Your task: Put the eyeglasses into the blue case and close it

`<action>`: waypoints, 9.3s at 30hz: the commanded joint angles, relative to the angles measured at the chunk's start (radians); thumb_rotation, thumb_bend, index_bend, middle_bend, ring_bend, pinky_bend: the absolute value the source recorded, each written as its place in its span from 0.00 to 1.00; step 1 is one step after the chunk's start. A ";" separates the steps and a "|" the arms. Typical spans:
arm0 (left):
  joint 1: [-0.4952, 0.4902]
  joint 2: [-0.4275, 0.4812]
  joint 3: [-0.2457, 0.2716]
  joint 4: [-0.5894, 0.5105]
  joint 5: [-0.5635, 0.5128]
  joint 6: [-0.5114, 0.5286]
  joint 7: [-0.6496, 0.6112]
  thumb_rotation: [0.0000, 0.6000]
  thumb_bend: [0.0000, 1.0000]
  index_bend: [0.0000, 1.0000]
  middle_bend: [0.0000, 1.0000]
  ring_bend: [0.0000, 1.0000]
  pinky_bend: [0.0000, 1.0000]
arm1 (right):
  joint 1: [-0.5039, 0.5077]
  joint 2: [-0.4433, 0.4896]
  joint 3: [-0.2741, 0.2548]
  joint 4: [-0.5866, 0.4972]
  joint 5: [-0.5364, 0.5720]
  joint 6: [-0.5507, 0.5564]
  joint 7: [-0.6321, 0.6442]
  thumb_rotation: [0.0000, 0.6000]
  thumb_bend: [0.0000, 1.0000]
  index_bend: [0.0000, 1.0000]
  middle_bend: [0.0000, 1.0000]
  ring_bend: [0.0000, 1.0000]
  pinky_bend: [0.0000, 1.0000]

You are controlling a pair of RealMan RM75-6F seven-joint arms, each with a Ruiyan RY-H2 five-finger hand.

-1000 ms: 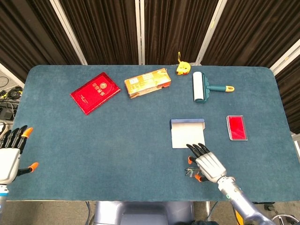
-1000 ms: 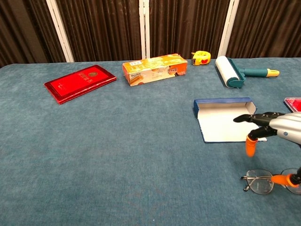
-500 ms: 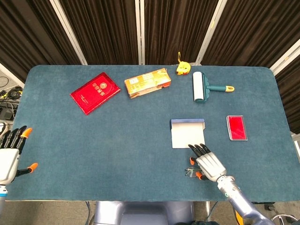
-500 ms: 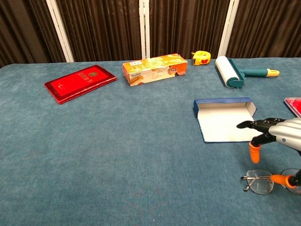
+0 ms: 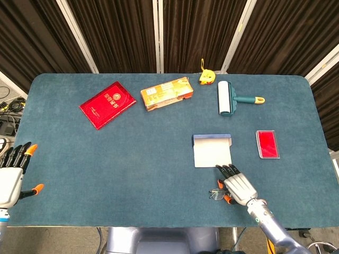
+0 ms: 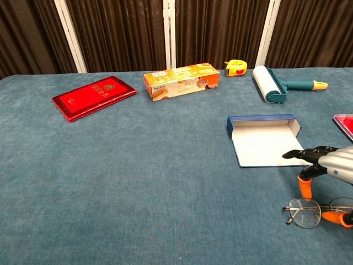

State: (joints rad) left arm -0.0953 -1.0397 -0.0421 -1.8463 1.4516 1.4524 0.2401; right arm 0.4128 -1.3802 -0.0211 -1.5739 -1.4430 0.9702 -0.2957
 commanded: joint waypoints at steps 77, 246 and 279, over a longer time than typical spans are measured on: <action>-0.049 -0.030 -0.047 0.066 -0.179 -0.074 0.012 1.00 0.00 0.00 0.00 0.00 0.00 | 0.382 -0.226 0.216 0.383 0.408 -0.178 -0.219 1.00 0.34 0.17 0.00 0.00 0.00; -0.071 -0.052 -0.034 0.088 -0.212 -0.097 0.022 1.00 0.00 0.00 0.00 0.00 0.00 | 0.280 -0.328 0.169 0.535 0.121 0.002 -0.106 1.00 0.29 0.33 0.00 0.00 0.00; -0.072 -0.047 -0.034 0.084 -0.215 -0.100 0.014 1.00 0.00 0.00 0.00 0.00 0.00 | 0.262 0.063 -0.102 0.105 -0.316 0.091 -0.042 1.00 0.49 0.67 0.01 0.00 0.00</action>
State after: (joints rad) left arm -0.1669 -1.0863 -0.0763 -1.7629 1.2373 1.3527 0.2540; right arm 0.6594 -1.3299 -0.1197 -1.4505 -1.7413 1.0717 -0.3143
